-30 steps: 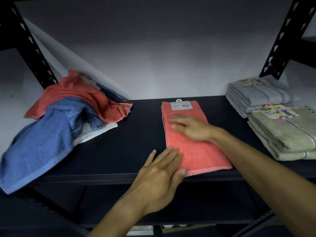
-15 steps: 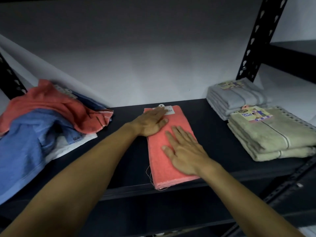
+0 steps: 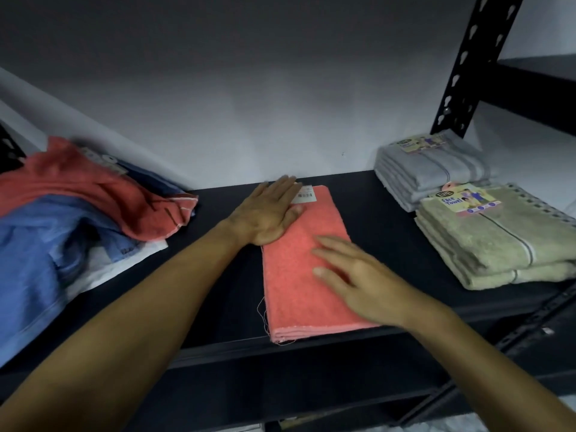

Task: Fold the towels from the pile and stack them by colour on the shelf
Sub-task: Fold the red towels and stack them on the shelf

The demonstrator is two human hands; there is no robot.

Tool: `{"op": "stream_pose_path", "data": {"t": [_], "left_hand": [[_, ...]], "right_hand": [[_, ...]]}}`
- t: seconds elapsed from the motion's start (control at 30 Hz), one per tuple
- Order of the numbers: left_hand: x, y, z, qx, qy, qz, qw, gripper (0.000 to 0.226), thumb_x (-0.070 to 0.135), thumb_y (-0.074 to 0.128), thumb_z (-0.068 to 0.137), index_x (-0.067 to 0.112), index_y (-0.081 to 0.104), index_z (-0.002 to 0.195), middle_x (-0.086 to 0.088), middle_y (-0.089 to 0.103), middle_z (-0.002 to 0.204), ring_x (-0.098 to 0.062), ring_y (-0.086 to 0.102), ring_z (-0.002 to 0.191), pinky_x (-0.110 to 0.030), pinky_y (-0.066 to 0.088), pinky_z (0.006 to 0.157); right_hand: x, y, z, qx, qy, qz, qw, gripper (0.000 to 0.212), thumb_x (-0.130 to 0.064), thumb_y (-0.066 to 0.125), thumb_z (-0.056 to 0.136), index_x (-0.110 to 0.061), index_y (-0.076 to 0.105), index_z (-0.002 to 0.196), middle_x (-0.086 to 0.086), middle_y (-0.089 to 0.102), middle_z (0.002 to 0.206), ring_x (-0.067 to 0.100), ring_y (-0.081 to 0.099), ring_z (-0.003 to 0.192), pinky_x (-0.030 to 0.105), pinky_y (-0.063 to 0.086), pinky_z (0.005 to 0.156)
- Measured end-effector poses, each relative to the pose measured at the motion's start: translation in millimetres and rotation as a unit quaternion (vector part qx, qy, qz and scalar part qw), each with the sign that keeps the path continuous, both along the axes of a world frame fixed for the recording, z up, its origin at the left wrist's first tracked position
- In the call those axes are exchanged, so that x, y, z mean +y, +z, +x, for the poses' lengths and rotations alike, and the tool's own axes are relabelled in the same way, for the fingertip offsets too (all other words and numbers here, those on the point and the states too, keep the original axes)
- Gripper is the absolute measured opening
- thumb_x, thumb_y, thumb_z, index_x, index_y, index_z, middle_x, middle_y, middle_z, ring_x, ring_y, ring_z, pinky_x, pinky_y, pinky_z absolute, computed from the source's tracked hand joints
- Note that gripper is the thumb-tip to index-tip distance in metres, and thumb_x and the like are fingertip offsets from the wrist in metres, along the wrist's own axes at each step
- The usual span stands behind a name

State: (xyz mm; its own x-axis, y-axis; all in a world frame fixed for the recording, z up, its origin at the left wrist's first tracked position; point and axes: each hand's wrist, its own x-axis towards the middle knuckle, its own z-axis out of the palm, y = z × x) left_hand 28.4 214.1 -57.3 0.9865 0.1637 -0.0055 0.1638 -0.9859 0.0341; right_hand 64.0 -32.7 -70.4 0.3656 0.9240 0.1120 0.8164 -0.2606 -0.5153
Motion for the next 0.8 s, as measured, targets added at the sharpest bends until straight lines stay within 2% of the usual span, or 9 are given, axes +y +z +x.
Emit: {"op": "stream_pose_path", "data": {"t": [0.07, 0.13, 0.23, 0.33, 0.43, 0.5, 0.57, 0.7, 0.8], "left_hand": [[-17, 10, -21, -0.064, -0.019, -0.034, 0.997, 0.068, 0.059, 0.016, 0.101, 0.023, 0.008, 0.159, 0.005, 0.0, 0.166, -0.006, -0.005, 0.15, -0.032, -0.003, 0.123], [-39, 16, -54, -0.098, -0.044, -0.099, 0.989, 0.076, 0.07, 0.019, 0.095, 0.026, 0.022, 0.156, 0.008, 0.008, 0.165, -0.006, 0.003, 0.15, -0.033, 0.005, 0.123], [-72, 16, -109, -0.076, -0.087, -0.163, 0.98, 0.091, 0.084, 0.023, 0.083, 0.028, 0.027, 0.154, 0.014, 0.015, 0.163, -0.003, 0.01, 0.149, -0.03, 0.012, 0.121], [-93, -2, -144, -0.025, -0.097, -0.124, 0.987, 0.1, 0.089, 0.037, 0.077, 0.03, 0.016, 0.157, 0.019, 0.002, 0.163, 0.005, -0.006, 0.148, -0.026, 0.0, 0.123], [-96, -29, -161, -0.06, -0.109, 0.006, 0.992, 0.087, 0.065, 0.052, 0.09, 0.021, 0.018, 0.157, 0.006, 0.011, 0.165, -0.006, 0.004, 0.151, -0.037, 0.007, 0.122], [-95, -39, -166, -0.084, -0.112, 0.036, 0.99, 0.083, 0.039, 0.068, 0.086, 0.016, 0.028, 0.154, -0.001, 0.028, 0.161, -0.013, 0.021, 0.15, -0.042, 0.017, 0.119], [-97, -45, -169, -0.117, -0.137, 0.017, 0.984, 0.085, 0.018, 0.076, 0.075, 0.014, 0.035, 0.15, -0.004, 0.039, 0.155, -0.016, 0.031, 0.146, -0.046, 0.024, 0.116], [-103, -45, -180, -0.193, -0.135, -0.038, 0.971, 0.084, -0.014, 0.071, 0.06, 0.011, 0.048, 0.137, -0.004, 0.054, 0.144, -0.013, 0.043, 0.139, -0.044, 0.028, 0.117], [-103, -38, -185, -0.212, -0.115, -0.126, 0.962, 0.069, -0.016, 0.06, 0.067, 0.012, 0.053, 0.13, 0.004, 0.061, 0.133, -0.004, 0.05, 0.13, -0.036, 0.024, 0.12]], "right_hand": [[-21, 5, 14, -0.022, 0.012, 0.003, 1.0, 0.081, -0.079, 0.032, 0.081, -0.033, 0.034, 0.148, -0.018, 0.017, 0.158, -0.007, 0.007, 0.143, 0.028, 0.017, 0.12], [-41, 7, 22, -0.055, 0.042, -0.051, 0.996, 0.095, -0.088, 0.039, 0.068, -0.041, 0.022, 0.15, -0.027, 0.002, 0.157, -0.011, -0.002, 0.142, 0.024, 0.015, 0.119], [-54, 3, 24, -0.12, 0.093, -0.118, 0.981, 0.112, -0.093, 0.038, 0.06, -0.039, 0.006, 0.153, -0.028, -0.016, 0.156, -0.01, -0.014, 0.141, 0.021, 0.005, 0.12], [-56, -9, 20, -0.193, 0.118, -0.079, 0.971, 0.112, -0.088, 0.043, 0.069, -0.029, 0.004, 0.155, -0.015, -0.01, 0.161, -0.002, -0.009, 0.146, 0.021, 0.0, 0.118], [-57, -21, 13, -0.238, 0.122, -0.026, 0.963, 0.097, -0.056, 0.067, 0.082, -0.02, 0.015, 0.155, -0.001, 0.01, 0.163, 0.009, 0.008, 0.148, 0.028, 0.013, 0.117], [-60, -29, 9, -0.243, 0.124, -0.008, 0.962, 0.099, -0.025, 0.08, 0.072, -0.018, 0.023, 0.154, 0.001, 0.018, 0.161, 0.012, 0.015, 0.148, 0.032, 0.018, 0.116], [-63, -34, 3, -0.242, 0.123, 0.018, 0.962, 0.101, -0.005, 0.075, 0.062, -0.018, 0.03, 0.151, 0.001, 0.023, 0.16, 0.013, 0.021, 0.147, 0.035, 0.021, 0.115], [-67, -40, -11, -0.22, 0.11, 0.098, 0.964, 0.074, 0.0, 0.046, 0.069, -0.018, 0.047, 0.141, 0.0, 0.041, 0.151, 0.015, 0.036, 0.141, 0.036, 0.03, 0.113], [-66, -39, -18, -0.171, 0.104, 0.128, 0.971, 0.058, -0.001, 0.049, 0.076, -0.024, 0.06, 0.129, -0.009, 0.052, 0.14, 0.009, 0.047, 0.131, 0.034, 0.03, 0.114]]}}
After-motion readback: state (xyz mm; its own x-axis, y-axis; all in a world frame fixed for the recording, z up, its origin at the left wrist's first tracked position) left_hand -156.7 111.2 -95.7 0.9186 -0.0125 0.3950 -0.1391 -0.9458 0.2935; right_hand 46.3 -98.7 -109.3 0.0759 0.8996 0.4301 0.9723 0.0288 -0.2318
